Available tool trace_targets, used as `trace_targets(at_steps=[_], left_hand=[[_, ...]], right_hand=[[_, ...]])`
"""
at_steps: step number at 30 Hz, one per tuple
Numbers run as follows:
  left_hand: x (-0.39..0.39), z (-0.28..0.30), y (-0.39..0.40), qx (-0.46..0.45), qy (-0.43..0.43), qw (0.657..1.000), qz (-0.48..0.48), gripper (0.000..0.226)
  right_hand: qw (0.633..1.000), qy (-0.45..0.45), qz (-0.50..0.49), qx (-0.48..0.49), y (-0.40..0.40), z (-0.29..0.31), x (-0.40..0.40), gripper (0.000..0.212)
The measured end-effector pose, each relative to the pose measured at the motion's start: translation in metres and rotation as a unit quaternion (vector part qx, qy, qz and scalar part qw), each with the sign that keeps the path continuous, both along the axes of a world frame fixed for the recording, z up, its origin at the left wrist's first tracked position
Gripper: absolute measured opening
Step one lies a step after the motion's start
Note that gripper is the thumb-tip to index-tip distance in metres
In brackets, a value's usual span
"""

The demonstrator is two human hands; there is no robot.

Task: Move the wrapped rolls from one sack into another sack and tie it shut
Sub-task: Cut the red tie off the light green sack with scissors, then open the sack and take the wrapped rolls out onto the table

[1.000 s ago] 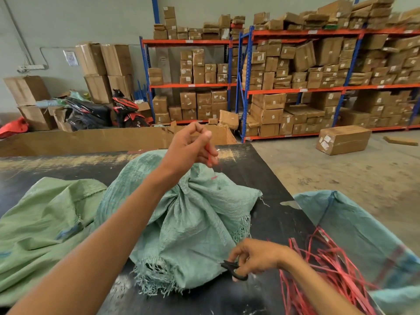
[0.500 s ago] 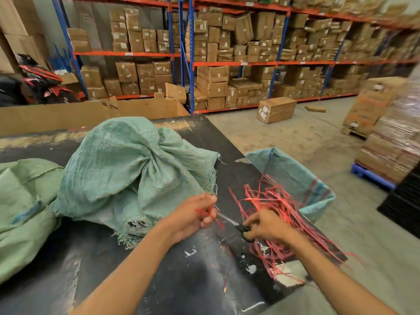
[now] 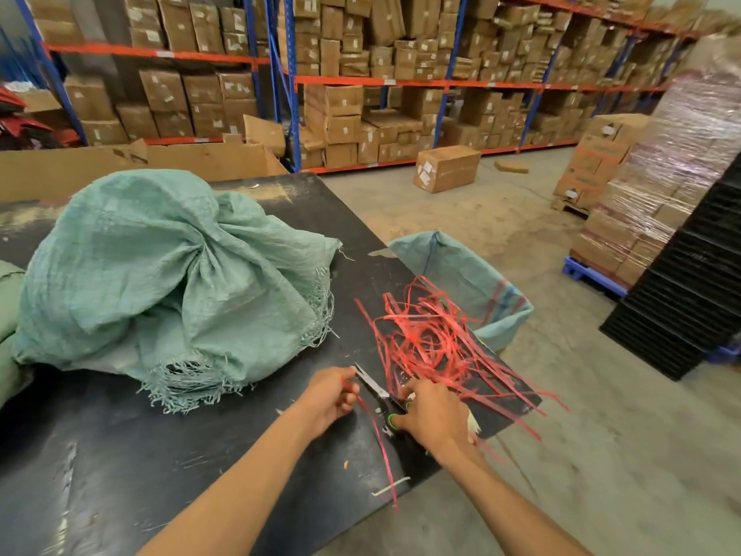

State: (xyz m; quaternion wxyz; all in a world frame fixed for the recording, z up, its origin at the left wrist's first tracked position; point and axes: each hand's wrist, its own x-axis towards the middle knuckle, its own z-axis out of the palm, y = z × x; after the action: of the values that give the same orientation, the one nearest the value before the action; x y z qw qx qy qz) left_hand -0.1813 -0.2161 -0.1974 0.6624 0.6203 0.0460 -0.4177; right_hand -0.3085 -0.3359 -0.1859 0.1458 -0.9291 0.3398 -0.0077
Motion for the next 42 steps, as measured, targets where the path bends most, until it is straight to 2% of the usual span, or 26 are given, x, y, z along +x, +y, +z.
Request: trace_targets(at_steps=[4, 9, 15, 19, 24, 29, 34, 37, 41, 42], left_hand=[[0.008, -0.009, -0.023, 0.03, -0.094, 0.995, 0.003, 0.02], [0.013, -0.011, -0.049, 0.081, -0.19, 0.978, -0.008, 0.019], [0.016, -0.012, -0.068, 0.033, -0.145, 0.987, 0.057, 0.018], [0.019, -0.018, -0.064, 0.061, -0.172, 0.981, 0.061, 0.014], [0.019, -0.018, -0.058, 0.072, -0.221, 0.971, 0.056, 0.011], [0.024, 0.015, -0.047, 0.084, -0.374, 0.92, 0.077, 0.02], [0.04, 0.066, -0.017, 0.081, -0.454, 0.872, 0.165, 0.018], [0.054, 0.1, 0.018, 0.102, -0.532, 0.807, 0.234, 0.015], [0.09, 0.132, 0.077, 0.194, -0.636, 0.671, 0.328, 0.01], [0.103, 0.137, 0.093, 0.222, -0.639, 0.651, 0.344, 0.017]], right_hand=[[0.998, 0.021, 0.019, -0.065, -0.013, -0.001, 0.01, 0.039], [0.994, 0.058, 0.037, -0.082, -0.031, 0.004, 0.027, 0.043], [0.987, 0.109, 0.077, -0.085, -0.048, 0.009, 0.037, 0.047], [0.984, 0.109, 0.115, -0.083, -0.054, 0.006, 0.042, 0.034], [0.986, 0.071, 0.146, -0.041, -0.062, 0.012, 0.049, 0.038], [0.979, -0.012, 0.193, 0.059, -0.072, 0.023, 0.072, 0.018], [0.936, -0.119, 0.259, 0.205, -0.061, 0.047, 0.117, 0.024], [0.897, -0.182, 0.311, 0.257, -0.033, 0.072, 0.152, 0.036], [0.851, -0.211, 0.383, 0.29, 0.018, 0.114, 0.197, 0.056], [0.845, -0.211, 0.399, 0.288, 0.031, 0.124, 0.208, 0.061]])
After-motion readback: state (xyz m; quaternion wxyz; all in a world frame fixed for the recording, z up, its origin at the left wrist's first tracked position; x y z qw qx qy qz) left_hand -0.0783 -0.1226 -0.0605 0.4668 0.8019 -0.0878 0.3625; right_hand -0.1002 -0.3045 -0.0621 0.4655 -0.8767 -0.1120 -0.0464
